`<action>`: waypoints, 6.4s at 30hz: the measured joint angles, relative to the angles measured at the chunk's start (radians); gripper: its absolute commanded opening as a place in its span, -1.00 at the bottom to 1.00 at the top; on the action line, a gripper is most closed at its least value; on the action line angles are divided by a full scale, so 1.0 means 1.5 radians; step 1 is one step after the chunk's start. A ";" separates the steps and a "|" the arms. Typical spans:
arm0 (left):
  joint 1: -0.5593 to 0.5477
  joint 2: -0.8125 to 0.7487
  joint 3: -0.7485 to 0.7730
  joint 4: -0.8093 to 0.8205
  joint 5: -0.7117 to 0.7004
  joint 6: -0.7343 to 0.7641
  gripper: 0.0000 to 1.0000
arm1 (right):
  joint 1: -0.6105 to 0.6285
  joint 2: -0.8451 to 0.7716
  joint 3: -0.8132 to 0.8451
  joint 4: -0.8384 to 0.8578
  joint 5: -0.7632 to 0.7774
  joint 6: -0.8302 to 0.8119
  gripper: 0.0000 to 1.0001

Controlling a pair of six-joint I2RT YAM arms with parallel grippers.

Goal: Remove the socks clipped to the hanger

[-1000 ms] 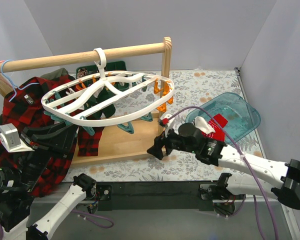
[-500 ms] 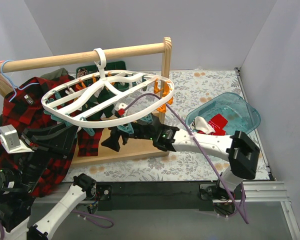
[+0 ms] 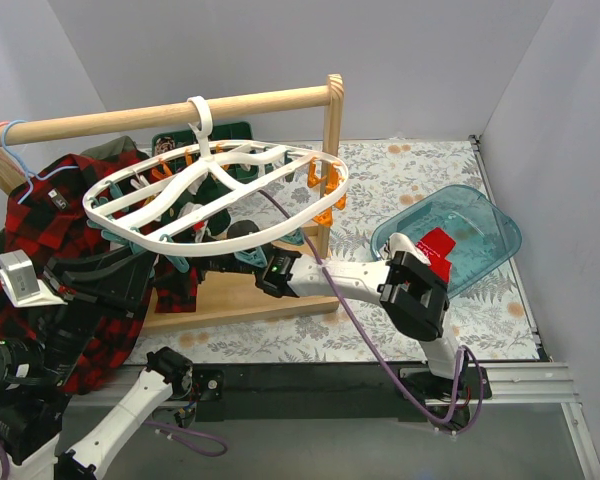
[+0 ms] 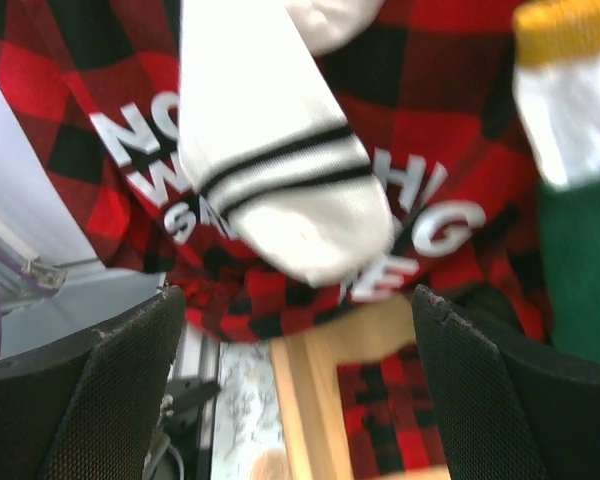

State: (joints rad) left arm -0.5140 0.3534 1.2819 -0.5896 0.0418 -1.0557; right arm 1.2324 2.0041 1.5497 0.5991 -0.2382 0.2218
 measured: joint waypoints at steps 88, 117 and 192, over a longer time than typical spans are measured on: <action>0.000 0.098 0.060 0.035 0.375 0.046 0.09 | -0.100 -0.632 -0.493 -0.159 0.134 0.056 0.65; -0.001 0.099 0.053 0.035 0.382 0.048 0.06 | -0.115 -0.771 -0.278 -0.374 0.282 -0.118 0.40; 0.000 0.122 0.012 0.123 0.181 0.035 0.18 | -0.333 -0.710 -0.278 -0.504 0.026 0.031 0.64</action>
State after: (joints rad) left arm -0.5144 0.5362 1.3003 -0.4049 0.3134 -1.0035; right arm 0.7330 0.9394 1.1324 -0.1566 -0.1989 0.2684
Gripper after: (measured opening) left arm 0.592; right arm 0.808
